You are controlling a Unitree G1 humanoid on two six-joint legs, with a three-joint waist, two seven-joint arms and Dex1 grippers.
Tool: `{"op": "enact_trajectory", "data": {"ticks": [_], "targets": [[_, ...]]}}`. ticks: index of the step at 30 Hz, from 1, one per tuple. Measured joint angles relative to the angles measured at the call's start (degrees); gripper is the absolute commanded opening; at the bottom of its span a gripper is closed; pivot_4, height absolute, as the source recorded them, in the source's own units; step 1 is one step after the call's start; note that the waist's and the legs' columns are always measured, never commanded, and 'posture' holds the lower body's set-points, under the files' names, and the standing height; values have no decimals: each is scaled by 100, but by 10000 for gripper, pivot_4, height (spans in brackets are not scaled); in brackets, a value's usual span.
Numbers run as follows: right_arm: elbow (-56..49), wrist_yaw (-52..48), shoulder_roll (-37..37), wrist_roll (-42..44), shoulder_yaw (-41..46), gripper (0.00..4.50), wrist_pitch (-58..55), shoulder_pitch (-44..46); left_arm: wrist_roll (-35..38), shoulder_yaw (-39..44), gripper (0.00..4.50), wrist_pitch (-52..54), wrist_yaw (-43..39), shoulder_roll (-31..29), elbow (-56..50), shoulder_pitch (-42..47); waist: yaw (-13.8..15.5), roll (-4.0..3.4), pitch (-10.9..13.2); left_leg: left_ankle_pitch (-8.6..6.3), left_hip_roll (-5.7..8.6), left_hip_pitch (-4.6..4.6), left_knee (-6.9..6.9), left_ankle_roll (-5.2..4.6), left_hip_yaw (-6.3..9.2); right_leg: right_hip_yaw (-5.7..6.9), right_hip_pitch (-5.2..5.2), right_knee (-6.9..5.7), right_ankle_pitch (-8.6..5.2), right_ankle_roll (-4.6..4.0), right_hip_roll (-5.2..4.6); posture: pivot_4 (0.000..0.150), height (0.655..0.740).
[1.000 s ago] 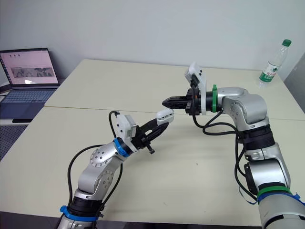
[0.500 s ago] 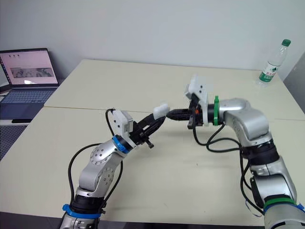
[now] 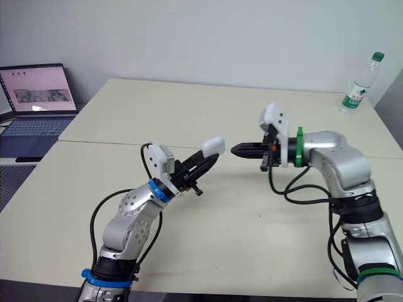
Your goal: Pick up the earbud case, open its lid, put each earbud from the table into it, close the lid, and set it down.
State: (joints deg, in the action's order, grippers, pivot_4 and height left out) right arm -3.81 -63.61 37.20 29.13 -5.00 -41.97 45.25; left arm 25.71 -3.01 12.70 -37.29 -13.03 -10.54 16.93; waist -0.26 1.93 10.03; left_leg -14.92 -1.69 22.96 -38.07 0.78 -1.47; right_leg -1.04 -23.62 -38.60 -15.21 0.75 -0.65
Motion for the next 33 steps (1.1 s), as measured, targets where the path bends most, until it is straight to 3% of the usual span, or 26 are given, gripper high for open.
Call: {"op": "enact_trajectory", "data": {"ticks": [6, 12, 26, 29, 33], "targets": [[28, 755, -679, 189, 484, 332, -87, 301, 14, -13, 7435, 63, -72, -82, -38, -46, -40, 0, 0, 0, -11, -7, 0, 0, 4, 0, 0, -12, 0, -1, 14, 1500, 7400], [-531, 1557, -1324, 54, 102, 332, -107, -189, -204, -117, 7435, -58, -34, -48, -14, 99, -10, -1, 0, 0, -1, 2, 0, 1, 2, -1, -1, -3, -1, -1, 3, 1500, 7400], [-826, 1665, -1074, 186, 84, 332, -237, -529, -64, -7, 7435, 151, 37, -82, -24, 110, -8, -1, 0, 0, -3, 0, -1, 1, 4, 1, 0, -5, -1, -1, 5, 1500, 7400], [-797, 1348, -803, 248, 293, 5927, 81, -523, 406, 55, 7435, 915, 108, -179, -327, 84, -9, -1, 0, 0, 0, 0, 0, 0, 4, 1, 1, 0, -1, 0, 5, 1500, 7400], [-669, 608, -276, 189, 417, 20546, 786, -792, 1477, 571, 7435, 2555, 780, -264, -499, 139, -5, 0, 1, 0, 1, -2, -1, 0, 11, 6, 7, 1, -2, 2, 5, 1500, 7400]]}}
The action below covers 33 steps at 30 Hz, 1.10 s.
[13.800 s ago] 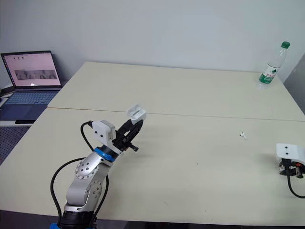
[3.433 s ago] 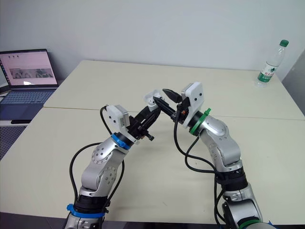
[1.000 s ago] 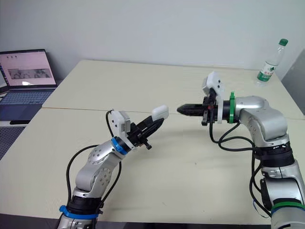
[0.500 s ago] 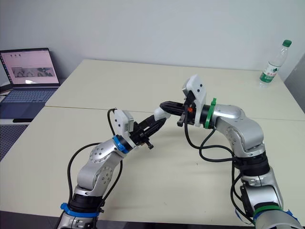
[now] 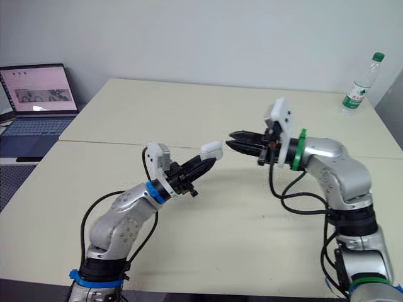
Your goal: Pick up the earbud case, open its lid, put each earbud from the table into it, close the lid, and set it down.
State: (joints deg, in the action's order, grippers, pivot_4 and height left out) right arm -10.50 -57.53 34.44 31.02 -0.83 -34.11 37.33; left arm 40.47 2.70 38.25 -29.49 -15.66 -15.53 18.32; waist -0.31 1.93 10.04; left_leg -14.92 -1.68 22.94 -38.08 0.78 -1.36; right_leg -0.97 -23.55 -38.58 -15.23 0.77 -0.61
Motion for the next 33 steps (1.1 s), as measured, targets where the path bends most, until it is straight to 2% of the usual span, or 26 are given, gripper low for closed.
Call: {"op": "enact_trajectory", "data": {"ticks": [4, 5, 7, 10, 13, 19, 21, 22, 28, 32, 33], "targets": [[330, -1150, 589, -301, -136, 35044, 1058, -658, 1089, 394, 7435, 1822, 903, 53, 67, 178, 3, 3, 2, 0, 2, -2, -2, 0, 3, 2, 5, 0, -1, 2, 3, 1500, 7400], [437, -1295, 626, -356, -166, 39319, 1233, -725, 1259, 445, 7435, 2085, 1070, 131, 101, 231, 3, 4, 2, 0, 1, -3, -4, 0, 3, 1, 5, 0, -1, 2, 3, 1500, 7400], [708, -1573, 697, -524, -231, 44749, 1658, -817, 1712, 695, 7435, 2734, 1684, 494, 361, 415, 4, 4, 2, 0, 2, -7, -8, 1, 2, 0, 7, -6, -1, 2, 2, 1500, 7400], [911, -1715, 699, -614, -243, 44749, 1990, -852, 2103, 819, 7435, 3398, 2289, 862, 698, 533, -12, 6, 3, 1, -1, -12, -8, 2, 5, 0, 9, -14, 0, 1, 3, 1500, 7400], [1046, -1635, 580, -742, -256, 44749, 2138, -855, 2168, 904, 7435, 3837, 2805, 1205, 1130, 669, -13, 5, 3, 2, -1, -14, -8, 4, 6, -2, 9, -17, 0, 0, 8, 1500, 7400], [1070, -1350, 412, -837, -265, 44749, 2184, -854, 2032, 946, 7435, 4067, 3056, 1327, 1659, 738, -14, 5, 2, 7, -1, -16, -6, 14, 6, -2, 9, -17, 0, -1, 8, 1500, 7400], [1071, -1322, 396, -837, -264, 45000, 2190, -855, 2028, 983, 14483, 4136, 3033, 1309, 1674, 742, -17, 5, 2, 8, -1, -18, -6, 15, 4, -4, 9, -19, 0, -1, 8, 1500, 7400], [1071, -1315, 395, -838, -264, 45000, 2206, -855, 2018, 1017, 16015, 4167, 3041, 1298, 1673, 737, -20, 5, 2, 8, -1, -19, -5, 16, 4, -5, 9, -19, 0, -1, 8, 1500, 7400], [1271, -1113, 211, -838, -250, 45000, 2252, -758, 2248, 1383, 33438, 4491, 3045, 1222, 1268, 536, -102, 2, 0, 9, -5, -35, 1, 18, 2, -9, 20, -21, -1, -3, 8, 1500, 7400], [1425, -1110, 174, -839, -241, 45000, 2350, -703, 2494, 1668, 44179, 4787, 3076, 860, 563, 150, -184, 4, -3, 8, -11, -56, 12, 19, 1, -14, 27, -28, -11, -19, 14, 1500, 7400], [1451, -1120, 178, -839, -237, 45000, 2387, -707, 2569, 1751, 44767, 4827, 3055, 617, 321, 32, -215, 5, -3, 8, -15, -64, 17, 20, 1, -17, 27, -34, -16, -27, 20, 1500, 7400]]}}
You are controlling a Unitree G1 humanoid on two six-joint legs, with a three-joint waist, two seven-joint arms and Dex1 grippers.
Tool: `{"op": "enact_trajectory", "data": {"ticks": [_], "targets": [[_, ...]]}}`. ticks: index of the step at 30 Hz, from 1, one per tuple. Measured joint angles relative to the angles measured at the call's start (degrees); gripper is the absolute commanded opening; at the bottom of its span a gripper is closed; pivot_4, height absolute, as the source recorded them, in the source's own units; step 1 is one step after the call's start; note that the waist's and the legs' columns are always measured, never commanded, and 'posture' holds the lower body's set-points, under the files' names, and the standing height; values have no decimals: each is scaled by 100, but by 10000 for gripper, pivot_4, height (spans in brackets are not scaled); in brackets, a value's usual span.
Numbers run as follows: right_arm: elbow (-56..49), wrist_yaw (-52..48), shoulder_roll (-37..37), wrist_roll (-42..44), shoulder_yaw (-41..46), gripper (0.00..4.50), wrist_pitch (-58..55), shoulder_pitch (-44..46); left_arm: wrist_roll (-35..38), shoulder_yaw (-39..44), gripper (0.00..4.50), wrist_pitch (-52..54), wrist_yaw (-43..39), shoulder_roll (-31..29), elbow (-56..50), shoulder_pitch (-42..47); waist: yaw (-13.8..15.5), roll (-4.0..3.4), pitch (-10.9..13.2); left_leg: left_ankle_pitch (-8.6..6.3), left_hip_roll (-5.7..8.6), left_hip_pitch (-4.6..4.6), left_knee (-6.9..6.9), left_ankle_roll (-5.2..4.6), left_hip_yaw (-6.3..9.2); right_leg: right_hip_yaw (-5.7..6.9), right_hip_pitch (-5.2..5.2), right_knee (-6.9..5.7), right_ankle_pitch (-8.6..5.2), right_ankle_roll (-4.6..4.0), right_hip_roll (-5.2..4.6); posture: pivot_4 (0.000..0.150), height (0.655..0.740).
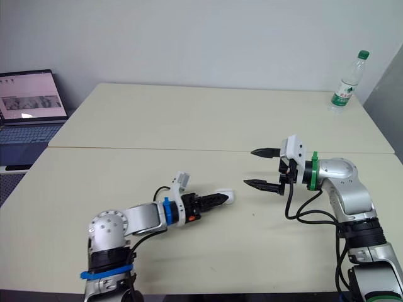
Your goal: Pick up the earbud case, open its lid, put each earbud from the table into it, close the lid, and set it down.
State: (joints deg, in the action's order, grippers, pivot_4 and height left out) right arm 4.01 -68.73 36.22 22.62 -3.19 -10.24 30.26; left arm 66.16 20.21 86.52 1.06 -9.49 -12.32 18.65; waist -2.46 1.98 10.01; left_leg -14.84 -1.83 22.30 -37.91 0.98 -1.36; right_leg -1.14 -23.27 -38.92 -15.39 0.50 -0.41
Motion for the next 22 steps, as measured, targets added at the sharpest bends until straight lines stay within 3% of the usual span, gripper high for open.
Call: {"op": "enact_trajectory", "data": {"ticks": [3, 6, 11, 16, 22], "targets": [[112, -63, 117, -14, 32, 45000, 142, -71, -50, 233, 44767, -200, -240, -998, -506, -349, -55, 0, 0, 0, -7, -25, 13, 5, 1, -4, 5, -9, -12, -21, 18, 1500, 7400], [369, -197, 281, -68, 137, 45000, 252, -157, -1049, 331, 44767, -1417, -859, -2144, -584, -648, -20, -3, 7, 3, -4, -23, 15, 14, 5, 11, 5, -10, -23, -40, 24, 1500, 7400], [544, -545, 480, -53, 145, 45000, 199, -176, -2694, -55, 44767, -4366, -3185, -3590, -568, -975, 92, -13, 15, -2, 3, -14, 15, 19, -20, 6, 3, 3, -26, -43, -20, 1500, 7400], [354, -668, 763, 206, 245, 45000, -399, -162, -3093, -90, 44767, -5350, -4402, -3997, -574, -1409, 115, -14, 18, -7, 18, 32, 4, 10, -24, 19, -22, 12, -25, -19, -57, 1500, 7400], [192, -802, 1013, 332, 346, 45000, -652, -160, -3411, -185, 44767, -5969, -5150, -4103, -485, -1715, 115, -15, 19, -8, 14, 35, 6, 7, -7, 37, -24, 5, -27, -20, -53, 1500, 7400]]}}
